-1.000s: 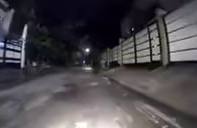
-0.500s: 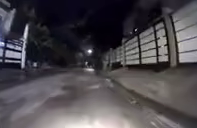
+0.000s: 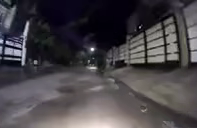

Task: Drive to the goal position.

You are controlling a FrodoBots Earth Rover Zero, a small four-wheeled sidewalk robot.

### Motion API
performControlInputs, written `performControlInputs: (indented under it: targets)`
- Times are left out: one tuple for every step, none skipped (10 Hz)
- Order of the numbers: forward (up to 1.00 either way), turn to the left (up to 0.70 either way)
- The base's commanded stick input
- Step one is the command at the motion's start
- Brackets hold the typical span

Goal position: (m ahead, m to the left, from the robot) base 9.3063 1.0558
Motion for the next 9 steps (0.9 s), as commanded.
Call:
performControlInputs:
  targets:
    - [0.70,0.00]
    - [0.70,0.00]
    - [0.70,0.00]
    - [0.70,0.00]
    - [0.70,0.00]
    - [0.70,0.00]
    - [0.70,0.00]
    - [0.70,0.00]
    - [0.70,0.00]
